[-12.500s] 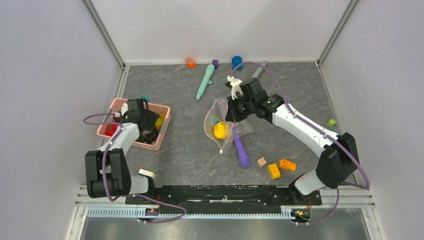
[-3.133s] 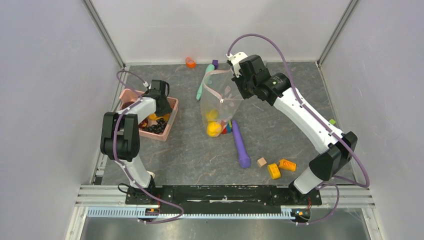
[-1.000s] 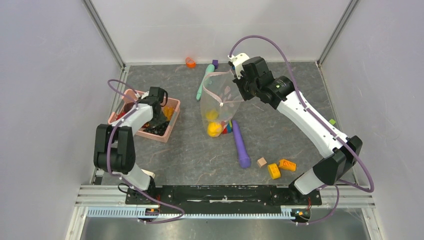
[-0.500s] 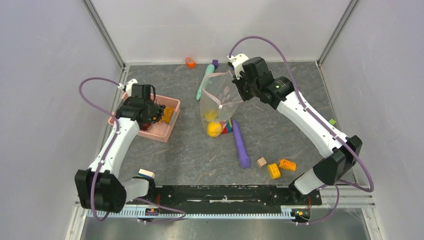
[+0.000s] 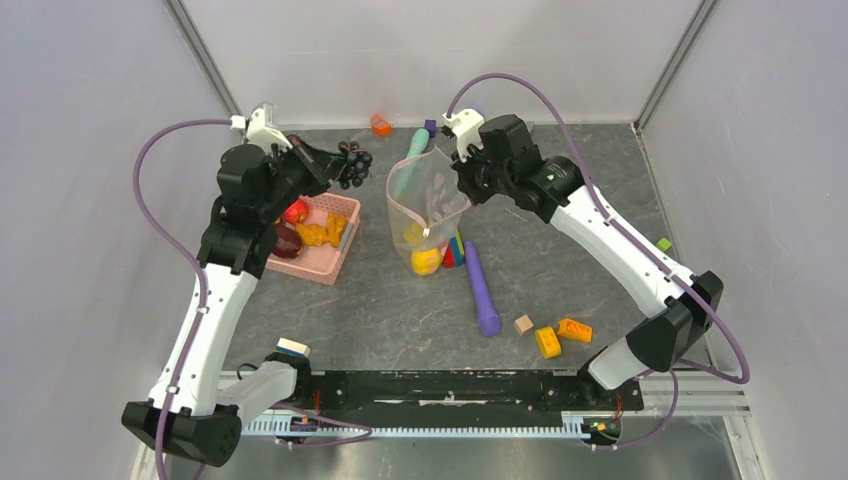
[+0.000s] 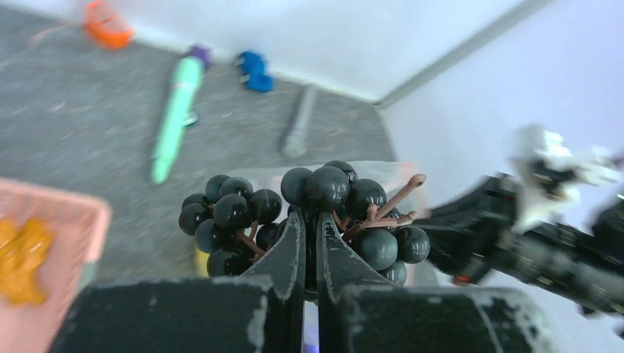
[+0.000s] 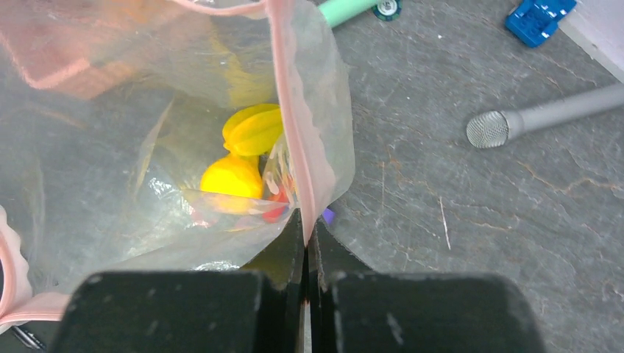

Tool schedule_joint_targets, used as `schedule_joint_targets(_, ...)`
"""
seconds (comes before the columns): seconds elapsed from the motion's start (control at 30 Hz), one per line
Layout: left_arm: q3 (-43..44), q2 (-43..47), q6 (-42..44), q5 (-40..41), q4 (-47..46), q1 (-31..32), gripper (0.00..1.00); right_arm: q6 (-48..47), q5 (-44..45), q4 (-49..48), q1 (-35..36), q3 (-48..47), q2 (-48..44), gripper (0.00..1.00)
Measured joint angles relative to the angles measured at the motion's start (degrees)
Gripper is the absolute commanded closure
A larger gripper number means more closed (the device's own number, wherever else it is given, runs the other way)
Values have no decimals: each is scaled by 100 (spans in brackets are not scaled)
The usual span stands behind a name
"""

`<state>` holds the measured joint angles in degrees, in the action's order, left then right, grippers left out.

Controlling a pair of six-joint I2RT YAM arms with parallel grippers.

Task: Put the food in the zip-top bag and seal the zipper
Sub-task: Pick up the fake fruit from the bin, then place the fake fruit in the zipper food storage bag.

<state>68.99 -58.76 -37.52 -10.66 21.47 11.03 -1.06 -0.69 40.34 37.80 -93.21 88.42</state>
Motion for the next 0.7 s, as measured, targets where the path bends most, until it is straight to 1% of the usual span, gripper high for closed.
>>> schedule_joint_targets(0.2, 402, -28, -22, -1049, -999, 588, 98, 151, -286, -157, 31, -22, -35, 100)
schedule_joint_targets(0.33, 634, -247, -68, -1788, -1624, 988, 98, 280, -470, -264, 33, -22, -50, 100)
schedule_joint_targets(0.47, 675, -520, -205, -2380, -2085, 1320, 98, 361, -586, -321, 35, -22, -50, 100)
schedule_joint_targets(0.57, 660, -680, -306, -2632, -2190, 1482, 98, 402, -632, -345, 35, -22, -50, 100)
schedule_joint_targets(0.7, 542, -702, -385, -2645, -2153, 1537, 98, 431, -664, -345, 33, -22, -52, 100)
